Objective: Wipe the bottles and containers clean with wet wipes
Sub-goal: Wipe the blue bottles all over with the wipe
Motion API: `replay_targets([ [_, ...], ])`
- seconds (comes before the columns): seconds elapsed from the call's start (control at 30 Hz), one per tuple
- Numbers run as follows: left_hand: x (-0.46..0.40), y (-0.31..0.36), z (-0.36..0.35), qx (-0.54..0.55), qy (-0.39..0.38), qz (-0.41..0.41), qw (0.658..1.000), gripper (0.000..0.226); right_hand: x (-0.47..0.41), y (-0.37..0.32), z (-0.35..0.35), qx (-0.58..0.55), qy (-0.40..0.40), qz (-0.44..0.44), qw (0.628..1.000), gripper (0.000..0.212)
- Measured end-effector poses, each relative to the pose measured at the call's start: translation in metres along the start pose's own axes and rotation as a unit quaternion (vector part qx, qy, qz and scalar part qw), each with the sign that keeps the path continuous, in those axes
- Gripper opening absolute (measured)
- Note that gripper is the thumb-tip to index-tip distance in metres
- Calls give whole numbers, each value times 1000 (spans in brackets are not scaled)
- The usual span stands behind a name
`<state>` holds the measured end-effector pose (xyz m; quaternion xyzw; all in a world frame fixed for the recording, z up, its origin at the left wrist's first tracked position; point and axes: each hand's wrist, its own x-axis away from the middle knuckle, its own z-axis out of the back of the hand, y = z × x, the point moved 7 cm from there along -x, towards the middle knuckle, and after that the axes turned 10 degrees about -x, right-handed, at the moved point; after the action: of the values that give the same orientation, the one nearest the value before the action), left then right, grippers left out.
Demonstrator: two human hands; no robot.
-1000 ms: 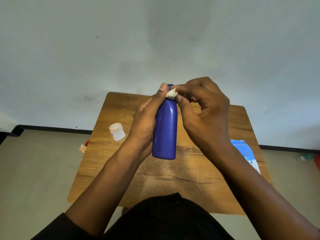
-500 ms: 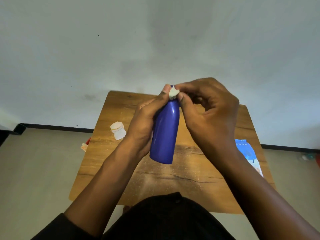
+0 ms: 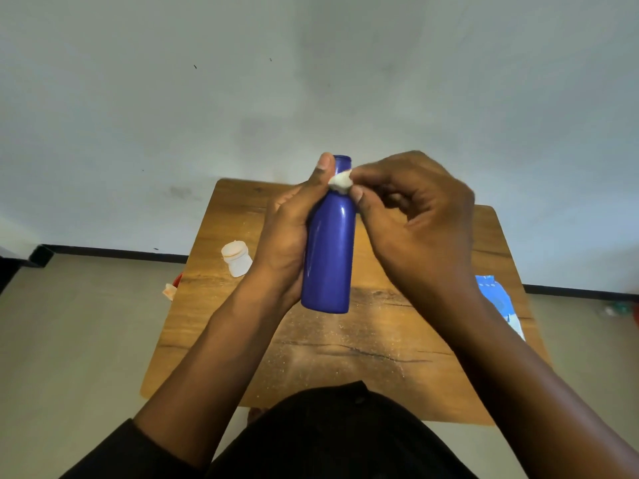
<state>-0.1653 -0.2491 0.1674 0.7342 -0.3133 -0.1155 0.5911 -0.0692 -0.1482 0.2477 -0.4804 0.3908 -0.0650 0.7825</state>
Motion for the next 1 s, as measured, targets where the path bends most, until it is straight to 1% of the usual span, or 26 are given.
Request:
replay_targets([
  [0.07, -3, -2, 9, 18, 31, 19, 999, 61, 15, -4, -8, 8, -42, 13, 999, 18],
  [0.17, -3, -5, 24, 27, 78, 45, 996, 53, 51, -3, -21, 50, -103, 20, 993, 21],
  [0.23, -2, -8, 31, 34, 99, 60, 993, 53, 66, 0, -23, 66, -122, 18, 990, 21],
  [0.3, -1, -13, 34, 50, 104, 81, 990, 62, 72, 2, -21, 67, -128, 11, 989, 21],
  [0.37, -1, -15, 31, 68, 98, 93, 988, 59, 70, 2, -20, 69, -134, 12, 988, 20],
  [0.43, 0, -12, 24, 98, 83, 93, 987, 48, 62, 2, -19, 79, -135, 15, 988, 19],
  [0.5, 1, -7, 13, 137, 50, 85, 986, 40, 49, 4, -18, 77, -117, 11, 990, 20],
  [0.6, 0, -4, 0, 187, -14, 74, 979, 39, 30, 12, -19, 56, -78, 2, 995, 18],
  [0.67, -2, -4, 0, 211, -30, 63, 975, 41, 31, 15, -23, 57, -78, 1, 995, 19],
  [0.77, -3, -3, 11, 200, 9, 42, 979, 49, 52, 10, -29, 72, -121, 16, 990, 23],
  [0.87, -2, 0, 19, 187, 34, 12, 982, 66, 77, 5, -36, 91, -172, 46, 980, 27],
  [0.93, -2, 2, 15, 186, 20, 5, 982, 71, 75, 5, -37, 102, -169, 58, 979, 25],
  [1.0, 0, 3, 6, 183, -5, 5, 983, 69, 60, 3, -33, 105, -134, 66, 983, 24],
])
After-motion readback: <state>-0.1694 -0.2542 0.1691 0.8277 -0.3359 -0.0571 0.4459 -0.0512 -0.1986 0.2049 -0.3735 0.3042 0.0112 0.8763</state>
